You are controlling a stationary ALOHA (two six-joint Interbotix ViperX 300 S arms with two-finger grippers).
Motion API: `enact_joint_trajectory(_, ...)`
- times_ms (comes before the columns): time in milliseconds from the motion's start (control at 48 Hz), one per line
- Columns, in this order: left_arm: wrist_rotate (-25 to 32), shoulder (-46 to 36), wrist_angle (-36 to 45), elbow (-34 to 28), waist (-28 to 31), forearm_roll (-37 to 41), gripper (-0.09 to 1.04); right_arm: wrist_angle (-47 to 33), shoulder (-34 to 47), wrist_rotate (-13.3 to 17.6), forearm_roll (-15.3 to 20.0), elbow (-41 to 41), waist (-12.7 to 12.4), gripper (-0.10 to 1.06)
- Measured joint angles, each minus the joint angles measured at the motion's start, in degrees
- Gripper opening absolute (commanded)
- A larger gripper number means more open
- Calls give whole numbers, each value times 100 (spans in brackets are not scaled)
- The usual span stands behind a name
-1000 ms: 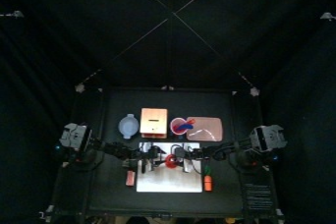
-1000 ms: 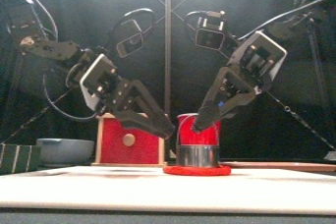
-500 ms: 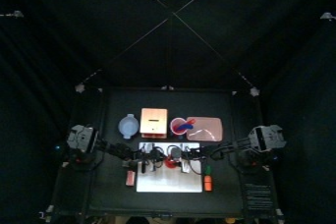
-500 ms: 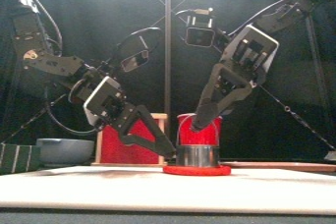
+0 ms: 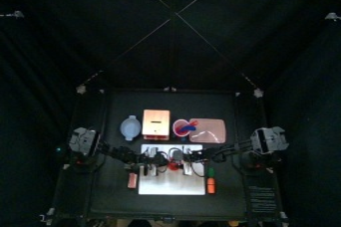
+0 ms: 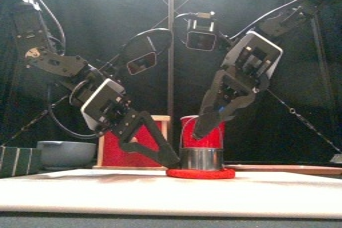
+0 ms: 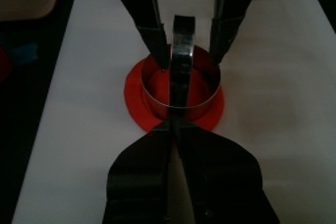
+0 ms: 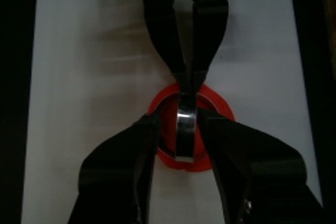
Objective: Get the cutter from the drawer then cut the dough then place the extra dough in the bowl
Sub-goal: Cut the dough
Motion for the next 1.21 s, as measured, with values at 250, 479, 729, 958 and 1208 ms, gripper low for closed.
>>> enact_joint_trajectory(250, -9, 70, 44, -44, 0, -9, 53, 62, 0, 9, -9, -26, -9, 72)
enact_joint_trajectory(479, -9, 88, 79, -62, 0, -44, 52, 202, 0, 9, 9, -26, -18, 58)
enact_joint_trajectory(729, -9, 88, 79, -62, 0, -44, 52, 264, 0, 18, -9, -79, -18, 43)
enact_joint_trajectory(958, 0, 123, 79, -79, 0, -44, 52, 563, -290, 9, -26, -193, -18, 43)
enact_joint_trajectory(1208, -9, 132, 141, -97, 18, -44, 52, 976, -1644, 9, -26, 9, -18, 42)
